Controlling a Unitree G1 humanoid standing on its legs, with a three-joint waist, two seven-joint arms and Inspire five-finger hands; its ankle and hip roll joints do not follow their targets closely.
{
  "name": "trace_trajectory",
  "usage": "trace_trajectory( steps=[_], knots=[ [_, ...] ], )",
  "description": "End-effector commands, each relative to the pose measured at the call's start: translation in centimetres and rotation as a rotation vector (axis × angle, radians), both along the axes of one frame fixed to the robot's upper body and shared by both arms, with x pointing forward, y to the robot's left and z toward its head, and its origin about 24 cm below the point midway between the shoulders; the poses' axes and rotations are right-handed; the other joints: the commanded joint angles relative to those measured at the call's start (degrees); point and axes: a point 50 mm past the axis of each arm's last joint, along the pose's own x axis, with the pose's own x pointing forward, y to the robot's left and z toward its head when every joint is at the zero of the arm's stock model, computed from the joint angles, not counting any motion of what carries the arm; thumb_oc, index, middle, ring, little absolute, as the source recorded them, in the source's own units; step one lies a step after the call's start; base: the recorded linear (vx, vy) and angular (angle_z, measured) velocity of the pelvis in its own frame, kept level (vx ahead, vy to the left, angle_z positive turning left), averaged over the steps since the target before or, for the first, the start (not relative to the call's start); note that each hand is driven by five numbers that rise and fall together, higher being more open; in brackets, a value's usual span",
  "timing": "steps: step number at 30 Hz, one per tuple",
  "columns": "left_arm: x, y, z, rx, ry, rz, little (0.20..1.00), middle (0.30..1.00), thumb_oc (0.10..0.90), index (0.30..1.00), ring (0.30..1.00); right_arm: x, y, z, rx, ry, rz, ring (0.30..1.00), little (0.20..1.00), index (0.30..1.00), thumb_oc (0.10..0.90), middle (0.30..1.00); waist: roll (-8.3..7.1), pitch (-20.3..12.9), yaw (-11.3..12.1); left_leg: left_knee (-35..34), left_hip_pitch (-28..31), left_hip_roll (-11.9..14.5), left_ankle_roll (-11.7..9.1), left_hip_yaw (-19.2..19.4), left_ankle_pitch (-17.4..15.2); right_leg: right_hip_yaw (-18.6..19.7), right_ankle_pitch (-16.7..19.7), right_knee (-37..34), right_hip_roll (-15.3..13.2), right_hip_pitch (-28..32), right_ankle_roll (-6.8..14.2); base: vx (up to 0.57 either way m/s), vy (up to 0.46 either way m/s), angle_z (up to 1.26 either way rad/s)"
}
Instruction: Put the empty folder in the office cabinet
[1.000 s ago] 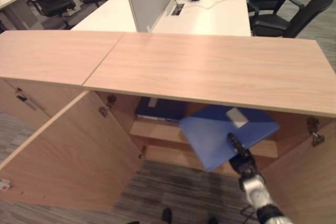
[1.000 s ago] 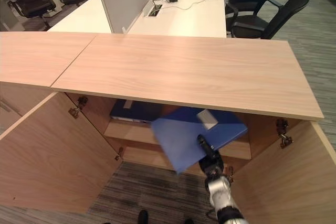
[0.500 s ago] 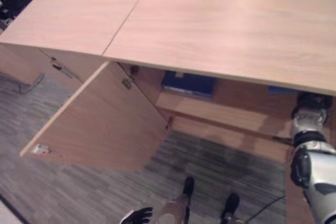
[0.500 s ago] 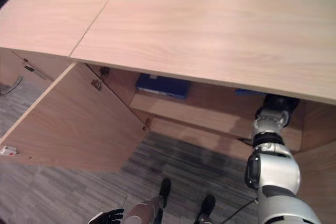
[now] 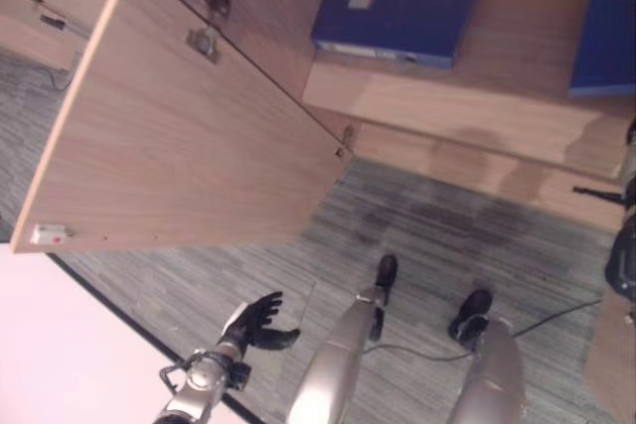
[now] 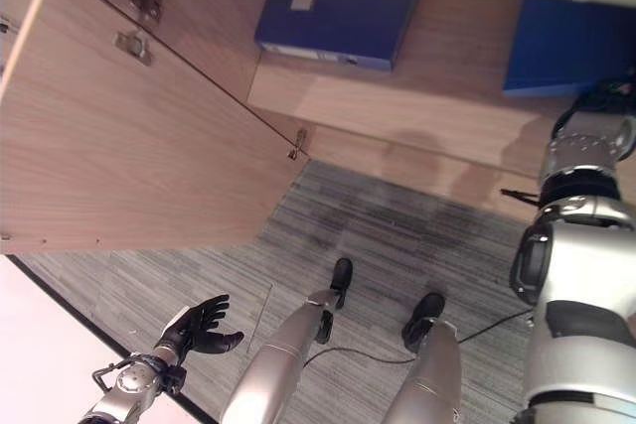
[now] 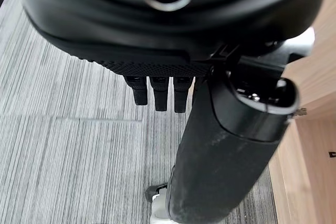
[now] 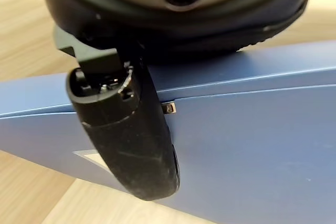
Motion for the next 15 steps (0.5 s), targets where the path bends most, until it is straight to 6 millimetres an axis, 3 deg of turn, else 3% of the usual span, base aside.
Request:
trace_trajectory(
  steps=[1, 6, 15],
  knots=[
    [-2.8, 3.3, -0.7, 0.068, 0.071, 0.094, 0.900, 0.900, 0.800, 0.900, 0.900, -2.4, -0.6, 7.1, -0.242, -0.155, -0.088, 0.300, 0.300, 0.300, 0.400, 0.300, -1.04, -4.7, -0.3, 7.9, 0.5, 7.2, -6.7, -1.5, -11.7, 4.3, -6.5, 1.7, -0.8, 1.2, 9.4, 0.00, 0.000, 0.00],
    [-3.4, 2.9, -1.1, 0.049, 0.083, 0.102, 0.900, 0.900, 0.800, 0.900, 0.900, -2.7, -0.5, 7.9, -0.235, -0.184, -0.101, 0.300, 0.300, 0.300, 0.400, 0.300, -0.55, -5.0, -0.3, 8.2, -1.5, 6.9, -6.7, -1.8, -11.6, 5.4, -7.1, 3.8, -0.9, -1.5, 9.3, 0.00, -0.002, -0.01],
    [-3.1, 2.9, -0.8, 0.054, 0.072, 0.085, 0.900, 0.900, 0.800, 0.900, 0.900, -2.9, -0.3, 8.5, -0.183, -0.249, -0.105, 0.300, 0.300, 0.300, 0.400, 0.300, 0.33, -4.4, 0.1, 5.7, 1.0, 6.4, -7.3, -2.4, -10.9, 4.9, -7.6, 3.0, -0.7, 1.0, 9.5, 0.02, -0.034, 0.02]
  ],
)
